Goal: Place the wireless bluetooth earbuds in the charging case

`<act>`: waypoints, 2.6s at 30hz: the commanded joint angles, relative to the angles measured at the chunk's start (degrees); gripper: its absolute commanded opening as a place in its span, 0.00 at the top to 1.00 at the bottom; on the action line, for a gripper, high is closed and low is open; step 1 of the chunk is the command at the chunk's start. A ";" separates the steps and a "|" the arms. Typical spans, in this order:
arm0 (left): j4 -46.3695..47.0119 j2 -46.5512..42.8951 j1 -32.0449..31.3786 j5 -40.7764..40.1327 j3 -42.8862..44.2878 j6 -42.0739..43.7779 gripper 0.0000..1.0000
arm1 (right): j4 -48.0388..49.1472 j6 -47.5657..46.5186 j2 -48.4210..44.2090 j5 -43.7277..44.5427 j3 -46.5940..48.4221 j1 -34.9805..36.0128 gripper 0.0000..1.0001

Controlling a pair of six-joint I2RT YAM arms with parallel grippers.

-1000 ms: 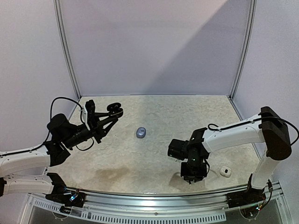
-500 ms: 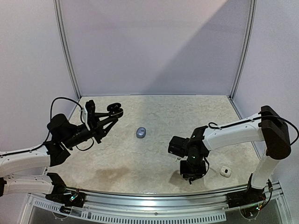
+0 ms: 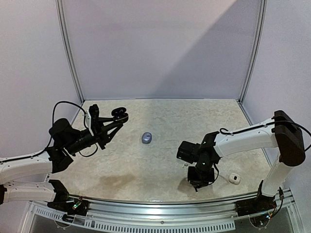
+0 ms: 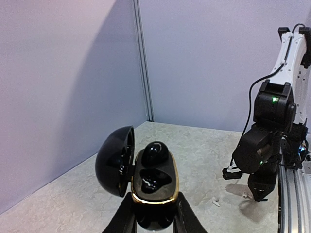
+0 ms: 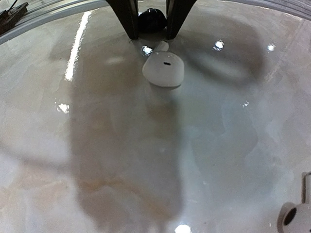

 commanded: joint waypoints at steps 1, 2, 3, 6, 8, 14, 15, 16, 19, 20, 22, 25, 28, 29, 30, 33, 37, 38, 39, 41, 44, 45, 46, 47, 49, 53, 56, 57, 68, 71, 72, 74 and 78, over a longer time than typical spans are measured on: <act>-0.31 0.03 -0.41 0.37 -0.25 0.70 1.00 | -0.06 -0.57 1.00 -0.03 -0.82 -0.29 0.88; -0.31 0.03 -0.41 0.37 -0.17 0.66 1.00 | -0.14 -1.05 1.00 -0.01 -0.27 -0.33 0.90; -0.31 0.07 -0.41 0.28 -0.17 0.64 1.00 | -0.66 -1.90 1.00 0.26 0.63 -0.28 0.92; 0.20 0.07 -0.33 -0.51 -0.30 0.66 1.00 | -3.05 -5.90 1.18 1.42 5.80 -0.25 0.96; 1.35 0.07 -0.37 -1.88 -0.34 0.57 1.00 | -4.69 -10.19 1.11 2.55 11.67 -0.13 0.98; 6.18 1.64 -0.41 -7.36 0.07 1.10 1.00 | 8.22 -29.10 -0.83 12.14 38.13 3.76 1.00; 7.01 1.96 -0.41 -7.95 0.15 1.43 1.00 | 13.33 -34.54 -0.77 13.67 40.66 4.68 1.00; 7.64 2.08 -0.41 -8.38 0.32 1.84 1.00 | 19.83 -37.82 -0.76 13.81 41.67 5.53 1.00; 8.73 2.12 -0.41 -9.48 0.54 2.80 1.00 | 41.44 -48.77 -1.00 12.54 40.79 6.93 1.00; 9.17 2.15 -0.41 -9.61 0.63 3.32 1.00 | 47.12 -51.12 -1.06 12.25 39.54 7.12 1.00; 9.75 2.22 -0.46 -10.03 0.78 3.74 1.00 | 57.93 -54.68 -0.59 11.28 37.42 7.45 1.00; 10.53 2.52 -0.39 -9.86 0.98 3.83 1.00 | 65.74 -57.59 2.52 10.16 37.76 7.62 1.00; 11.46 2.90 -0.32 -9.57 0.98 3.39 1.00 | 68.20 -58.32 6.41 10.14 40.06 7.71 1.00; 11.60 2.97 -0.32 -9.56 1.06 3.29 1.00 | 68.41 -58.31 7.17 10.62 40.30 7.72 1.00; 11.89 3.08 -0.32 -9.67 1.07 3.25 1.00 | 68.38 -58.09 8.15 11.16 40.62 7.68 1.00; 12.70 3.40 -0.16 -10.02 1.03 3.07 1.00 | 67.62 -58.02 9.11 12.59 40.50 7.70 1.00; 13.51 3.87 -0.06 -10.19 1.00 2.62 1.00 | 67.11 -58.09 9.85 13.71 40.38 7.76 1.00; 13.57 3.89 -0.06 -10.32 0.97 2.48 1.00 | 66.94 -57.98 10.02 14.01 40.31 7.70 1.00; 13.63 3.93 -0.06 -10.51 0.94 2.57 1.00 | 66.80 -57.94 10.18 14.49 40.19 7.74 1.00; 13.68 3.90 0.02 -10.87 0.96 2.59 1.00 | 66.69 -57.80 10.31 15.34 39.61 7.72 1.00; 13.81 3.99 0.11 -11.08 0.96 2.55 1.00 | 66.27 -57.66 10.44 16.24 38.98 7.76 1.00; 13.83 4.00 0.12 -11.11 0.98 2.46 1.00 | 65.99 -57.70 10.56 16.36 38.93 7.72 1.00; 13.91 4.01 0.12 -11.06 0.98 2.42 1.00 | 65.83 -57.72 10.64 16.16 38.95 7.72 1.00; 13.90 4.03 0.12 -11.05 1.05 2.38 1.00 | 65.65 -57.88 10.87 15.82 38.97 7.73 1.00; 13.81 3.98 0.14 -11.10 1.06 2.41 1.00 | 65.35 -57.75 11.08 15.44 38.97 7.72 1.00; 13.65 4.12 0.20 -11.12 1.16 2.28 1.00 | 64.69 -57.80 11.39 14.62 39.09 7.75 1.00; 13.62 4.20 0.20 -11.16 1.26 2.09 1.00 | 63.80 -57.55 11.86 14.17 39.64 7.70 1.00; 13.61 4.17 0.20 -11.20 1.32 2.14 1.00 | 63.45 -57.36 12.06 14.27 39.75 7.72 1.00; 13.49 4.34 0.20 -11.08 1.54 2.03 1.00 | 61.54 -57.50 13.41 13.95 40.78 7.70 1.00; 13.47 4.14 0.20 -11.15 1.51 2.14 1.00 | 61.40 -57.47 13.74 14.51 40.32 7.73 1.00; 13.48 4.12 0.20 -11.15 1.51 2.15 1.00 | 61.42 -57.48 13.70 14.72 40.19 7.73 1.00; 13.45 4.00 0.20 -11.28 1.43 2.15 1.00 | 61.42 -57.64 13.58 14.92 39.82 7.77 1.00; 13.61 3.98 0.20 -11.44 1.34 2.05 1.00 | 60.67 -57.84 13.48 15.79 39.45 7.77 0.97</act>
